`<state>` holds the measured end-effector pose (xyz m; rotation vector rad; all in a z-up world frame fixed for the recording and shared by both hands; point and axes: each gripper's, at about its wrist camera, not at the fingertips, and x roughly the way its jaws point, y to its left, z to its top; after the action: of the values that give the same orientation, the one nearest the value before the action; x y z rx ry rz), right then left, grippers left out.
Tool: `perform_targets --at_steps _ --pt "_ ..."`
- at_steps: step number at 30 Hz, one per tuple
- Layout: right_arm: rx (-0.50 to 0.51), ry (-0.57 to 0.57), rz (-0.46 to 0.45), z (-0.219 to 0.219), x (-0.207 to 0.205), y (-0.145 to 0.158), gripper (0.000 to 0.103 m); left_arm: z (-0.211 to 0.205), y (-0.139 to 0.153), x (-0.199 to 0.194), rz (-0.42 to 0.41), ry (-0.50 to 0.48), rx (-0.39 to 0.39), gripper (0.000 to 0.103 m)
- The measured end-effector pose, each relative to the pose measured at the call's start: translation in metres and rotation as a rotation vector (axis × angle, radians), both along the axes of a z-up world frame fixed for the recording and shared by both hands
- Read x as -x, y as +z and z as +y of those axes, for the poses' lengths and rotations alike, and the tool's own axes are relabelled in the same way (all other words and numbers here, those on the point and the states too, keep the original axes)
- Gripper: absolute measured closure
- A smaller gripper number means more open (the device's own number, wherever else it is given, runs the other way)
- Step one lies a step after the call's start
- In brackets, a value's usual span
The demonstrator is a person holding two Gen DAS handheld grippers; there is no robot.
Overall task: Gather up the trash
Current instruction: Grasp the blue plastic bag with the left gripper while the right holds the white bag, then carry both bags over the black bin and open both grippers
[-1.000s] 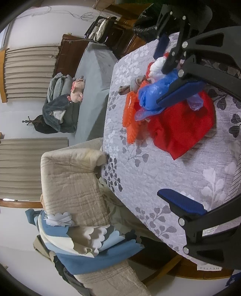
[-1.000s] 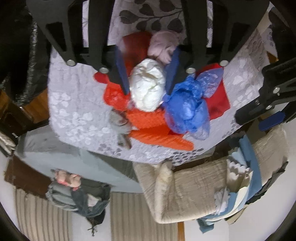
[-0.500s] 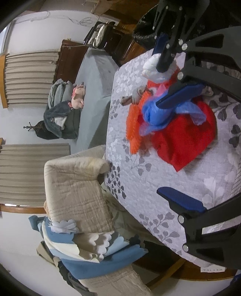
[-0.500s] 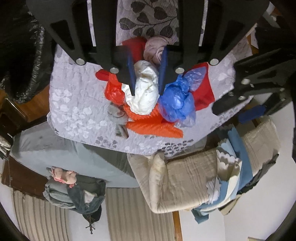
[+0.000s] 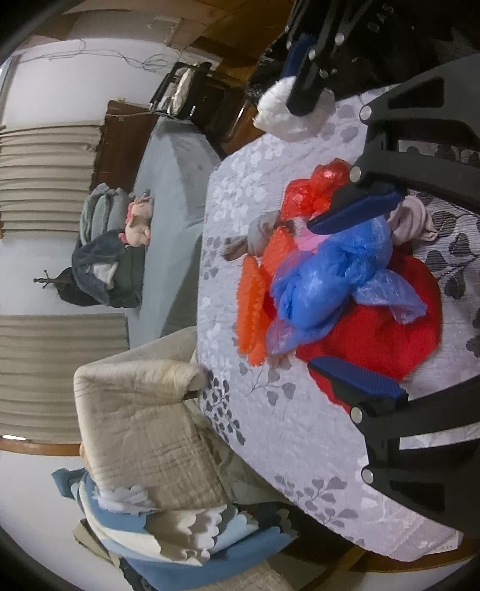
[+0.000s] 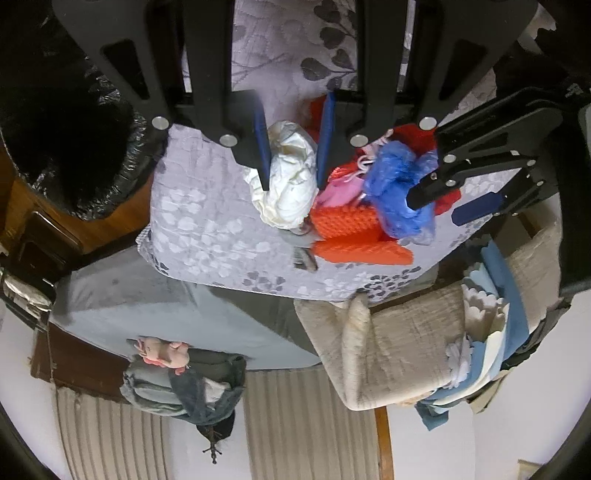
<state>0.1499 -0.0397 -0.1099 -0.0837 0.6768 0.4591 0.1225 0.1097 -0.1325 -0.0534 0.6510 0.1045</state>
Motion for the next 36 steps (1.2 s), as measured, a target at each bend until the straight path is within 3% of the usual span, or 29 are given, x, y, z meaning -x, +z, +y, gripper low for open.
perform_targets --at_steps 4,8,14,24,36 --pt "0.002 -0.007 0.009 -0.003 -0.003 -0.005 0.080 -0.002 -0.007 -0.008 0.021 0.002 -0.005 0.041" --pt "0.005 -0.008 0.019 -0.003 -0.005 -0.008 0.080 -0.005 -0.013 -0.012 0.044 -0.009 -0.007 0.058" --pt "0.003 -0.009 0.020 -0.003 -0.005 -0.009 0.080 -0.011 -0.012 -0.009 0.035 -0.003 -0.038 0.067" --pt "-0.034 -0.024 -0.035 -0.017 0.003 0.016 0.080 -0.021 0.025 0.010 -0.051 -0.033 -0.020 0.069" --pt "-0.062 -0.118 -0.086 -0.071 0.021 0.048 0.080 -0.071 0.054 0.016 -0.097 -0.154 0.001 0.069"
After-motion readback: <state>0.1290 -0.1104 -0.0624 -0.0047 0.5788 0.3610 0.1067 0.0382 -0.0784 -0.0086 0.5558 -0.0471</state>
